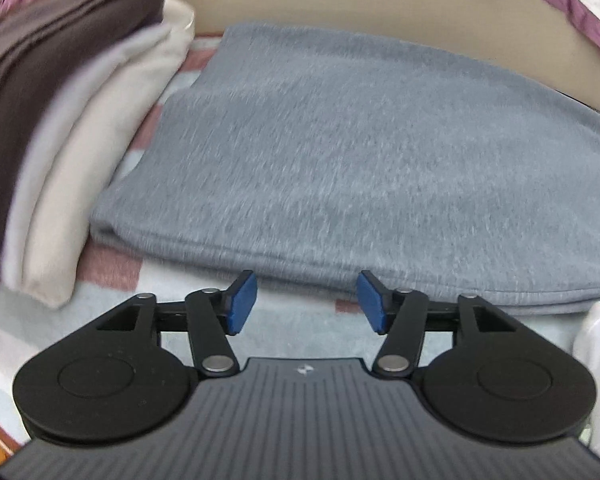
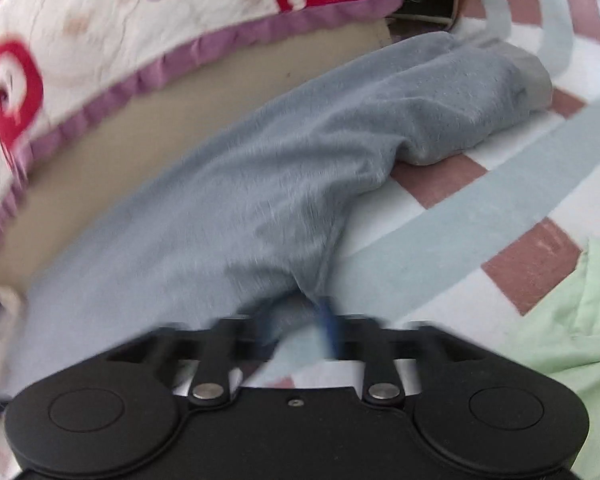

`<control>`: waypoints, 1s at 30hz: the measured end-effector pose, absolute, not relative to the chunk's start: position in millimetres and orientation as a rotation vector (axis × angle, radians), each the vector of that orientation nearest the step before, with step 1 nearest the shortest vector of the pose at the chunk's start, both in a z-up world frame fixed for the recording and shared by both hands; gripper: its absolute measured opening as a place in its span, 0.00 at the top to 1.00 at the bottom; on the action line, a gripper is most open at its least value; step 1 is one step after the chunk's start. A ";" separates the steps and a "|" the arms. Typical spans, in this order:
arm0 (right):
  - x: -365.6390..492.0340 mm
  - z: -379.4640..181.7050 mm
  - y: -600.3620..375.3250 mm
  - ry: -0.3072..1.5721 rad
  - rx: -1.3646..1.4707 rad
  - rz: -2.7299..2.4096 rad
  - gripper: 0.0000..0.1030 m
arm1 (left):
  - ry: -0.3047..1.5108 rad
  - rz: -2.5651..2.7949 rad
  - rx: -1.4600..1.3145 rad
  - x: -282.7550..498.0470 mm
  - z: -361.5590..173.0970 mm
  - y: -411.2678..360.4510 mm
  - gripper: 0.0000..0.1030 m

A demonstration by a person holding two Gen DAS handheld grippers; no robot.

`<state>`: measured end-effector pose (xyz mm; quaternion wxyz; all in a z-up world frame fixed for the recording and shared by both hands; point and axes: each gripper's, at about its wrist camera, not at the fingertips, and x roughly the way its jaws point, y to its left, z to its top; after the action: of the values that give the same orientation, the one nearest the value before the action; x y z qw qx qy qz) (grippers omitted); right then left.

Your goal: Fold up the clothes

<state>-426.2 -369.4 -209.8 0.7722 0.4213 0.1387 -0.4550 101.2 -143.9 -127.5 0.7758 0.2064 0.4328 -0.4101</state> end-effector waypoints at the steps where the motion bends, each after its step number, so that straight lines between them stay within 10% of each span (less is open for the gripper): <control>1: -430.6 -211.1 -372.3 0.255 0.949 -0.987 0.30 | 0.937 -0.892 0.448 100.6 -128.1 -144.5 0.41; 9: -410.7 -240.4 -398.4 0.147 1.229 -0.812 0.31 | 1.180 -0.823 0.077 142.2 -133.6 -116.3 0.41; 12: -391.2 -231.5 -404.2 0.195 1.170 -0.764 0.90 | 1.200 -0.771 0.025 153.8 -129.5 -108.2 0.41; 30: -359.7 -152.4 -426.4 0.177 0.933 -0.762 0.90 | 1.380 -0.659 -0.463 185.0 -152.4 -74.3 0.38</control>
<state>-359.7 -426.4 -152.4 0.8204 0.4382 0.0833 -0.3577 185.0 -74.3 -152.4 0.6974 -0.2078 0.6189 -0.2955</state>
